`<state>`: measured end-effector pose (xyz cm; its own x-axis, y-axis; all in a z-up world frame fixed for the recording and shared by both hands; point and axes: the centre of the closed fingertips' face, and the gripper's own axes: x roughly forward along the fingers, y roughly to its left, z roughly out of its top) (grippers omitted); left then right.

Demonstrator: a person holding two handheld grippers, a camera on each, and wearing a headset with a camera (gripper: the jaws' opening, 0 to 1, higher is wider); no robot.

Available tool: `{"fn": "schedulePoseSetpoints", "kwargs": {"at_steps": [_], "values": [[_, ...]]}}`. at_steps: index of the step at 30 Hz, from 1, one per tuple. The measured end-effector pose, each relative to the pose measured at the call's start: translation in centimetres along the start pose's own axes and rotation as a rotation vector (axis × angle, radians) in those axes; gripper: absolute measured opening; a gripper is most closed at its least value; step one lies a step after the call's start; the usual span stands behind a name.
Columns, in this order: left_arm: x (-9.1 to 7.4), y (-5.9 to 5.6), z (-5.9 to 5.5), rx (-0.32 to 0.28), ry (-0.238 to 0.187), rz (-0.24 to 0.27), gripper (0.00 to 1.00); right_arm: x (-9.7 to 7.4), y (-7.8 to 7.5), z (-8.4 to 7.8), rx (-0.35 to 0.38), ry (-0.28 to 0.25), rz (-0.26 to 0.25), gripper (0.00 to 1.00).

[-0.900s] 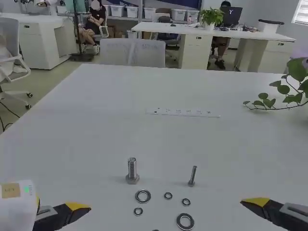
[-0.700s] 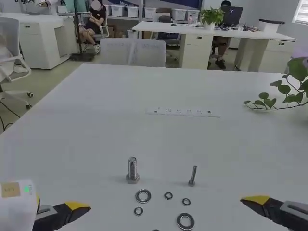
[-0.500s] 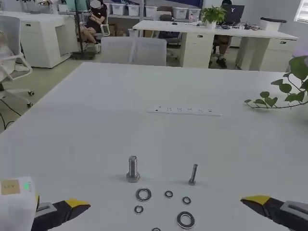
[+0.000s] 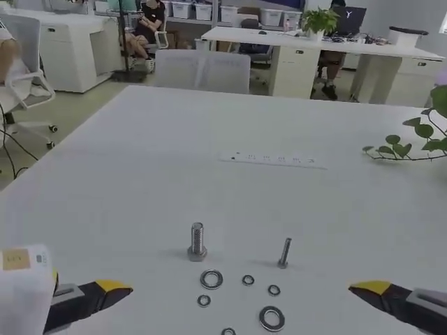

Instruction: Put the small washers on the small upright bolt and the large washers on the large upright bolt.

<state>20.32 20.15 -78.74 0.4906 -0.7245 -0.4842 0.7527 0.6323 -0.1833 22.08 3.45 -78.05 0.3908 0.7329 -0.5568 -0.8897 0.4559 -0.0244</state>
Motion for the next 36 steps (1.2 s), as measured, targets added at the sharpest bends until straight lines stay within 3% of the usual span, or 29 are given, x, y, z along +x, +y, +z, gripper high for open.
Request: {"fn": "schedulePoseSetpoints", "kwargs": {"at_steps": [19,36], "values": [[-0.8,0.1,0.5,0.004,-0.021,0.032,0.91,1.6,0.0,2.2,-0.150,0.049,0.068,0.87],[-1.0,0.3,1.3,0.023,-0.031,0.050,0.89,5.5,-0.2,5.3,-0.314,0.091,0.168,0.85]]}}
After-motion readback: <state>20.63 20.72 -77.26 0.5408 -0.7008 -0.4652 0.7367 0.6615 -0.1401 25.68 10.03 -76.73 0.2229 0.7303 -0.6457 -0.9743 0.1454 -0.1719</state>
